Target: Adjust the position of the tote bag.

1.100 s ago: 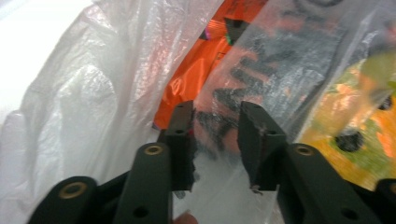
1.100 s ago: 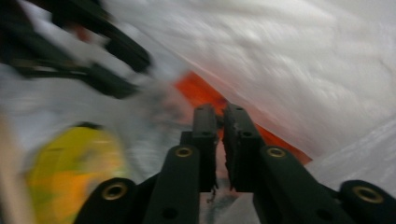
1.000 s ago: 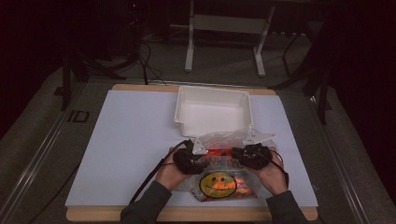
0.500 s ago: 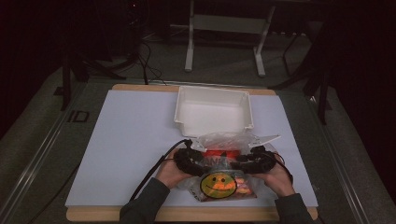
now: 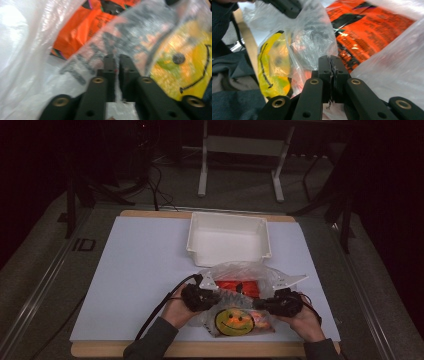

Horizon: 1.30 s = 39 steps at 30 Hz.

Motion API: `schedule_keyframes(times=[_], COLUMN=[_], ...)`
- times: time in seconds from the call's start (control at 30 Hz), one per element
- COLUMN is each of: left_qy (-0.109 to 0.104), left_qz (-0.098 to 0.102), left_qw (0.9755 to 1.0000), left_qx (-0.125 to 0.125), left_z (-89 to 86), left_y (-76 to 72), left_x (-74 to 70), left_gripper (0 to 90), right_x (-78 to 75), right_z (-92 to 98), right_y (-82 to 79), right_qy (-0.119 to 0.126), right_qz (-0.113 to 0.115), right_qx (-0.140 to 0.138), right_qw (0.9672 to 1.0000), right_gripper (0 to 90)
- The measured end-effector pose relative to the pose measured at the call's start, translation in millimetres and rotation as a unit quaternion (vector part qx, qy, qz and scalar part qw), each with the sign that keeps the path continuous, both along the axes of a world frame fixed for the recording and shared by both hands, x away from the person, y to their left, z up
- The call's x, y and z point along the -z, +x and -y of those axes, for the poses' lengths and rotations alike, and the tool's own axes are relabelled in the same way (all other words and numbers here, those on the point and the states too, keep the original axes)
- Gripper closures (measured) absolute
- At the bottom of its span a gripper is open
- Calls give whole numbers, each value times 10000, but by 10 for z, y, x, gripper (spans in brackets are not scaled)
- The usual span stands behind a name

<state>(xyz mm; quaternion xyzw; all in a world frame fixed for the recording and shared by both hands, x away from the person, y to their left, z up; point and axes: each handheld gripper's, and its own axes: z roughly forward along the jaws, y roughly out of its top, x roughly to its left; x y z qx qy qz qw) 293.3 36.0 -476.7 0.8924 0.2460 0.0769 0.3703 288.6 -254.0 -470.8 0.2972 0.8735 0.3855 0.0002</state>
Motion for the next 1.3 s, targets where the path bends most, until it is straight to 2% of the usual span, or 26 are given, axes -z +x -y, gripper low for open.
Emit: schedule_keyframes(times=[0.07,0.13,0.17,0.23,0.33,0.43,0.5,0.53,0.6,0.7,0.8,0.93,1.07,1.2,1.3], left_qy=[-79,-59,-78,-119,-199,-215,-146,-55,116,197,268,232,201,144,161], left_qz=[60,75,6,-161,-313,-474,-546,-519,-462,-436,-362,-272,-183,-155,-147], left_qw=[9999,9999,9999,9998,9993,9984,9977,9978,9980,9973,9966,9967,9963,9960,9956], left_qx=[-26,-104,-119,-15,50,233,372,411,419,562,691,730,817,869,916], left_z=[25,82,113,158,185,202,210,211,207,170,137,106,93,70,38], left_y=[23,65,99,187,303,343,322,302,250,171,68,-54,-160,-288,-381], left_x=[-42,-70,-72,-39,53,124,136,134,121,97,73,48,16,-1,12], left_gripper=[690,601,508,377,273,256,301,339,452,661,778,812,815,811,803], right_x=[-1,-5,-8,-15,-21,-17,-13,-15,-20,-31,-28,16,32,30,32], right_z=[-10,-24,-32,-42,-46,-35,-22,-14,1,17,36,70,92,92,105], right_y=[-20,-32,-36,-38,-45,-48,-46,-46,-50,-70,-99,-105,-95,-114,-149], right_qy=[-7,-19,-9,-12,-2,30,55,63,87,87,62,-5,-24,-72,-89], right_qz=[12,27,31,48,67,48,47,55,61,79,55,0,12,-70,-142], right_qx=[-42,-95,-116,-151,-225,-267,-252,-240,-226,-214,-227,-183,-53,-129,-231], right_qw=[10000,9999,9999,9999,9997,9996,9997,9997,9997,9997,9997,9998,10000,9999,9996], right_gripper=[877,877,876,876,873,872,872,871,867,862,818,616,521,512,570])
